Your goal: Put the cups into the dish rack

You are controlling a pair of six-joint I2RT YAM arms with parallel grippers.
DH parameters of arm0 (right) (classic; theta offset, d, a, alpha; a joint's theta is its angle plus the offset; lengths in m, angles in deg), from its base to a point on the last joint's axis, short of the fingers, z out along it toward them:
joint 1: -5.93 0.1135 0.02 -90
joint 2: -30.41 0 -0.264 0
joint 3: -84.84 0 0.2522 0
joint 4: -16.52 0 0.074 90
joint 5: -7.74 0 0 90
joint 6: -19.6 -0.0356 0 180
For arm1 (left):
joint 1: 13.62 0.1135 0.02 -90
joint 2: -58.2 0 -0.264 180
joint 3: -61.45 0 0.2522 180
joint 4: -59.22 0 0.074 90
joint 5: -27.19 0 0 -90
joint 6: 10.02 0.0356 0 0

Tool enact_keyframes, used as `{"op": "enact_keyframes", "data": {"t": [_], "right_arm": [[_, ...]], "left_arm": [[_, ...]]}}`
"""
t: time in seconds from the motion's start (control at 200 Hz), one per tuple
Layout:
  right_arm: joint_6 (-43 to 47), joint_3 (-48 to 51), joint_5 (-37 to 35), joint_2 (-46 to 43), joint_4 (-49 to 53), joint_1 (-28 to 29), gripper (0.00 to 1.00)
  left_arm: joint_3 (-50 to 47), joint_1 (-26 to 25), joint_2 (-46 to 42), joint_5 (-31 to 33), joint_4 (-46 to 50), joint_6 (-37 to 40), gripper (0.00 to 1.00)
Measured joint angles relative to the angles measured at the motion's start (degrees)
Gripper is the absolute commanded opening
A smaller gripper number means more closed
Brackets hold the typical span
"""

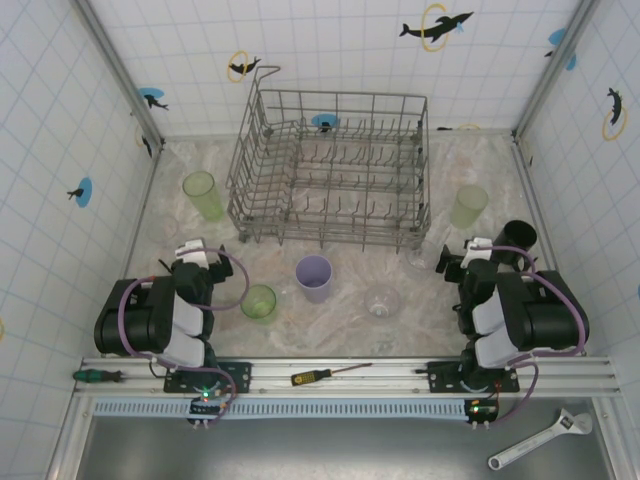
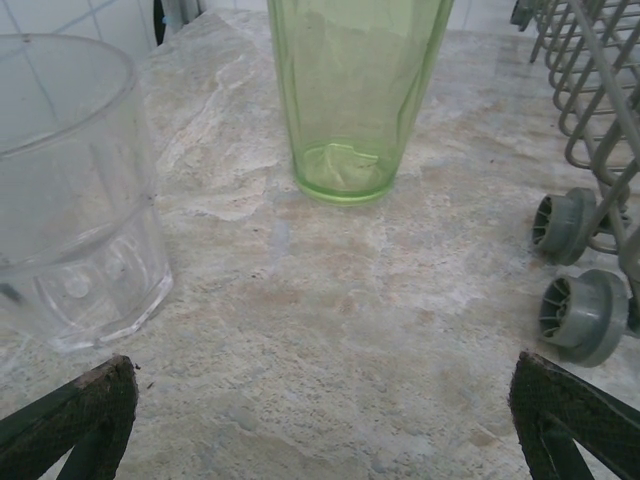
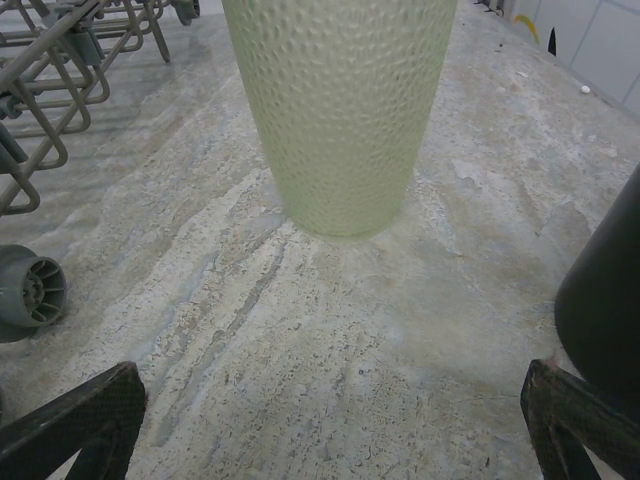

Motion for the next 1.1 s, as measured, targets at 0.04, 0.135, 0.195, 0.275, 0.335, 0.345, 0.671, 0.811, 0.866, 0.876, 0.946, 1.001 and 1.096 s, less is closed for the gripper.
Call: {"op": "enact_keyframes", "data": {"t": [0.04,0.135,0.195,0.275,0.335,0.345,0.671,0.811,0.866,0.876,0.946,1.001,1.096], "right_arm": [[0.07,0.00,-0.55,-0.07,0.00,0.22,1.00],[0.07,0.00,-1.92,-0.81,0.13,0.66,1.00],[0.04,0.02,-3.21,-1.75,0.57,0.98,1.00],[0.11,0.00,-5.09,-3.19,1.73,1.73,1.00],[0.46,-0.11,-7.37,-4.44,3.37,2.99,1.00],[0.55,-0.13,-7.85,-4.68,3.69,3.32,1.00],[-0.17,-7.65,-15.98,-12.98,20.85,8.35,1.00],[-3.56,-10.32,-18.27,-16.72,28.96,8.35,1.00],[-4.61,-11.19,-19.08,-17.84,31.98,8.33,1.00],[-4.83,-11.45,-19.15,-18.12,32.87,8.33,1.00],[-6.19,-13.16,-19.67,-19.39,37.57,8.24,1.00],[-7.28,-14.84,-20.02,-20.26,41.05,8.07,1.00],[-9.07,-18.01,-20.06,-21.66,47.30,7.30,1.00]], "left_arm": [[0.37,-0.04,-0.33,0.68,1.07,-0.20,0.98],[2.60,-0.20,-1.49,2.27,4.81,-0.79,0.98],[4.74,-0.66,-1.77,3.41,7.21,-0.96,0.98],[7.23,-1.46,-1.77,5.75,10.03,-1.16,0.98],[8.44,-1.88,-1.97,7.65,12.02,-1.42,0.98],[8.59,-1.92,-2.08,8.00,12.48,-1.49,0.98],[11.67,-1.99,-10.25,15.17,21.53,-6.01,0.98],[16.57,-1.99,-11.15,16.48,26.03,-8.24,0.98],[18.80,-2.03,-11.28,16.90,28.30,-9.16,0.98],[19.04,-2.03,-11.32,16.98,28.63,-9.40,0.98],[20.98,-2.34,-11.96,17.59,31.95,-11.15,0.98],[22.43,-2.67,-12.48,18.14,34.86,-12.61,0.98],[25.81,-3.08,-13.29,19.32,40.89,-15.21,0.98]]}}
